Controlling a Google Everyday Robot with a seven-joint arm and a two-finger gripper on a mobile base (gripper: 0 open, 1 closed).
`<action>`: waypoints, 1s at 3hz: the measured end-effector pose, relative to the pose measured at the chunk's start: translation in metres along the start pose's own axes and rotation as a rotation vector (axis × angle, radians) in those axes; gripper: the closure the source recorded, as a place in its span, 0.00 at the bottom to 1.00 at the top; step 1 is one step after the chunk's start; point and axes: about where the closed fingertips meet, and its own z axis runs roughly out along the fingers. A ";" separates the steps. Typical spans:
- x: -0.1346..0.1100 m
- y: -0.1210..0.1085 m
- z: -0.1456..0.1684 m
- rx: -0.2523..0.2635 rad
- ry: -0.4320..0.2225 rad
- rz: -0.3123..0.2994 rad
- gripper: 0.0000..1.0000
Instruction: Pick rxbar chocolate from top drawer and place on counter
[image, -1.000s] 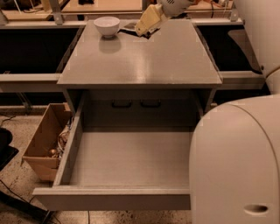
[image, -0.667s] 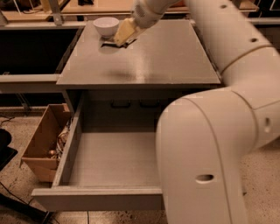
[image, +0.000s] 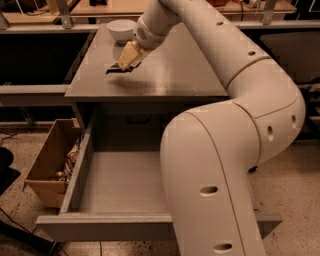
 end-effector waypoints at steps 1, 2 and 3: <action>0.000 0.000 0.000 0.000 0.000 0.000 0.58; 0.000 0.000 0.000 0.000 0.000 0.000 0.35; 0.000 0.000 0.000 0.000 0.000 0.000 0.11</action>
Offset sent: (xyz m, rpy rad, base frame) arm 0.0000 0.0001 -0.0001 0.0000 0.0002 0.0001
